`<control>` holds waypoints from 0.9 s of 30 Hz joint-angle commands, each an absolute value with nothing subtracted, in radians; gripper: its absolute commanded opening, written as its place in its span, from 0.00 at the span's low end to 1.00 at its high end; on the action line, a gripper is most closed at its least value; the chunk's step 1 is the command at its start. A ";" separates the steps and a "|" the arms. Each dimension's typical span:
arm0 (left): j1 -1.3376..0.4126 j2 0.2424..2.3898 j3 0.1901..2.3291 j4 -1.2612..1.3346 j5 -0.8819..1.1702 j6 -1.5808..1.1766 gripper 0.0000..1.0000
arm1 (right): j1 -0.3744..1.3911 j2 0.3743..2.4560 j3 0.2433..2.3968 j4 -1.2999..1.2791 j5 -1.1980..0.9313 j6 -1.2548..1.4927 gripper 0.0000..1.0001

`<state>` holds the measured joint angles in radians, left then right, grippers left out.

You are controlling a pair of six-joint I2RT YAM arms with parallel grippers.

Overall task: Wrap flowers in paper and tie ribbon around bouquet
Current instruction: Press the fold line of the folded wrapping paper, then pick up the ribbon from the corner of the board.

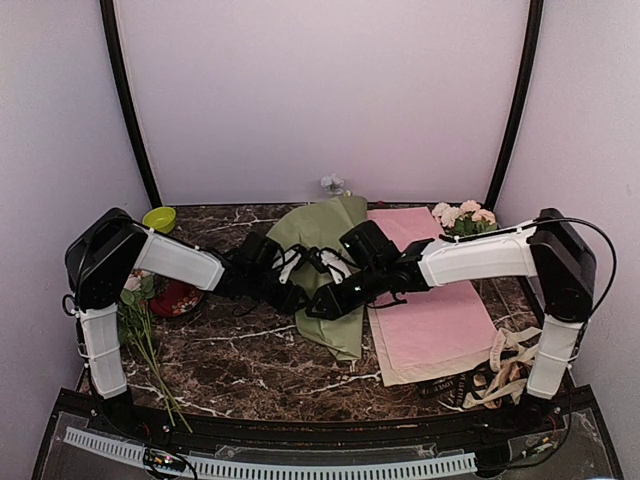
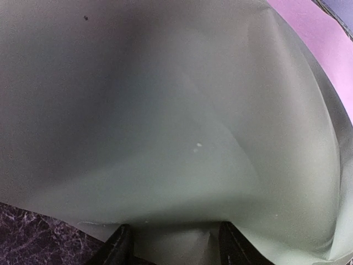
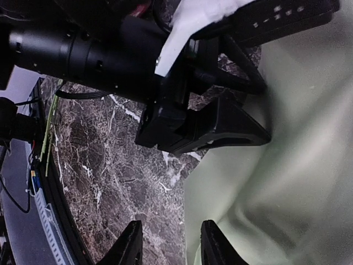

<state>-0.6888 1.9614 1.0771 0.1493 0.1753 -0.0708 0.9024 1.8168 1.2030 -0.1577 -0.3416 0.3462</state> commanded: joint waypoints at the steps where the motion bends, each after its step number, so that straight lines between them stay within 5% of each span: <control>1: -0.663 1.956 1.044 0.078 0.172 -0.088 0.55 | 0.895 1.949 1.225 -0.121 -0.423 0.313 0.35; 21: -0.733 1.715 0.885 0.314 0.276 0.021 0.57 | 0.894 2.028 1.225 -0.148 -0.399 0.346 0.30; 27: -0.735 1.806 0.914 0.258 0.248 0.018 0.57 | 0.894 2.017 1.219 -0.148 -0.396 0.353 0.30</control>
